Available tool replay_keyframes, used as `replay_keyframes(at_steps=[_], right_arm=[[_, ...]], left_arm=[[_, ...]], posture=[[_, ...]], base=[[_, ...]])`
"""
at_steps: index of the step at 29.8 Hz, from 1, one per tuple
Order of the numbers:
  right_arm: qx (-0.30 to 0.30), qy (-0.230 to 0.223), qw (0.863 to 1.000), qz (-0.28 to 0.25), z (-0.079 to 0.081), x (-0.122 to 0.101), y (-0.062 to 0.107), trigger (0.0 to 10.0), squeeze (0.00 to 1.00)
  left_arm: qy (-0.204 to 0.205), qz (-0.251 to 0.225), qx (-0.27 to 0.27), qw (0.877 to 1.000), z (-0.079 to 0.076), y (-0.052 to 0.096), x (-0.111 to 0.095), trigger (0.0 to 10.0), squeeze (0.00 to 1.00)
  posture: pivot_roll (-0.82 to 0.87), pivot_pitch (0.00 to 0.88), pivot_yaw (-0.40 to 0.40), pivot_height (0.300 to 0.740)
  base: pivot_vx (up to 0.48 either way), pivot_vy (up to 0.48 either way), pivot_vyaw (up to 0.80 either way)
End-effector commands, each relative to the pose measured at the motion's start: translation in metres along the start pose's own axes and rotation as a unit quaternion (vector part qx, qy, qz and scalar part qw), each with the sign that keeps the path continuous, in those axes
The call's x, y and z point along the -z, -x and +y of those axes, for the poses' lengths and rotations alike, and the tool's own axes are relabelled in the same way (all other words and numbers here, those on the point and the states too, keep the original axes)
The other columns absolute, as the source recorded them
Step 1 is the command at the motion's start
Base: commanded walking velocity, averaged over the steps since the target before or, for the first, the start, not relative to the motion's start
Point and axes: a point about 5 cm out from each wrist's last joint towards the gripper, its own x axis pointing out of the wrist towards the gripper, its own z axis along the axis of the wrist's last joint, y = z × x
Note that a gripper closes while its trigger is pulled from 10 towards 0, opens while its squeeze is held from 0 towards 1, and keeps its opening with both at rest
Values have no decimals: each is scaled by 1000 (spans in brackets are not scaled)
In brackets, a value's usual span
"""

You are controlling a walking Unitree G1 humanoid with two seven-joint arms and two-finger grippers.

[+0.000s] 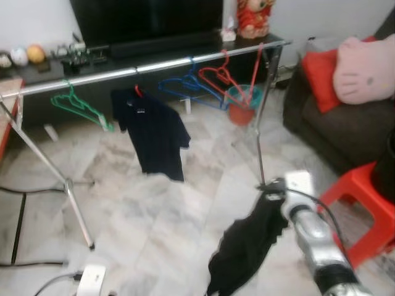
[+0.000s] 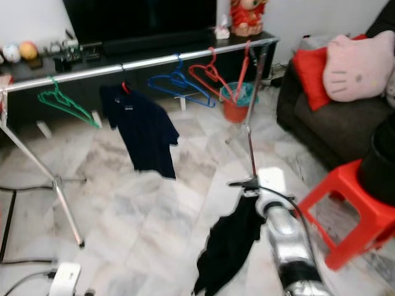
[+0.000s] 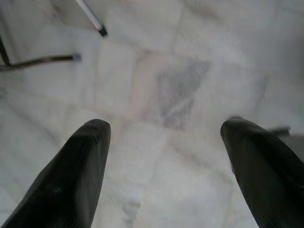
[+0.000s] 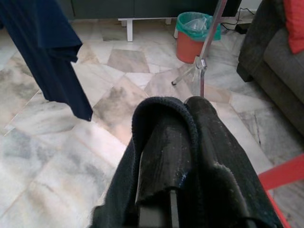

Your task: Hang hanger

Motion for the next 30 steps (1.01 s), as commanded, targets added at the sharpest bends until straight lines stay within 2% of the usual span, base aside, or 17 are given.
replay_keyframes(at_steps=[1, 15, 26, 30], right_arm=[[14, 14, 1000, -9, -11, -3, 1, 10000, 0], [0, 8, 1000, -11, -7, -4, 0, 10000, 0], [0, 0, 1000, -1, -7, 1, 0, 10000, 0], [33, -2, 999, 25, -15, 12, 2, 10000, 0]], left_arm=[[10, 2, 0, 1000, -2, 0, 1, 10000, 0], [6, -2, 1, 1000, -3, 0, 0, 10000, 0], [6, 9, 4, 1000, -6, 0, 4, 10000, 0], [6, 13, 5, 1000, -7, 1, 6, 10000, 0]], posture=[[-19, 0, 38, 740], [-19, 0, 30, 740], [-17, 0, 23, 740], [-16, 0, 20, 740]], base=[[266, 0, 463], [271, 0, 755], [272, 0, 0], [274, 0, 0]])
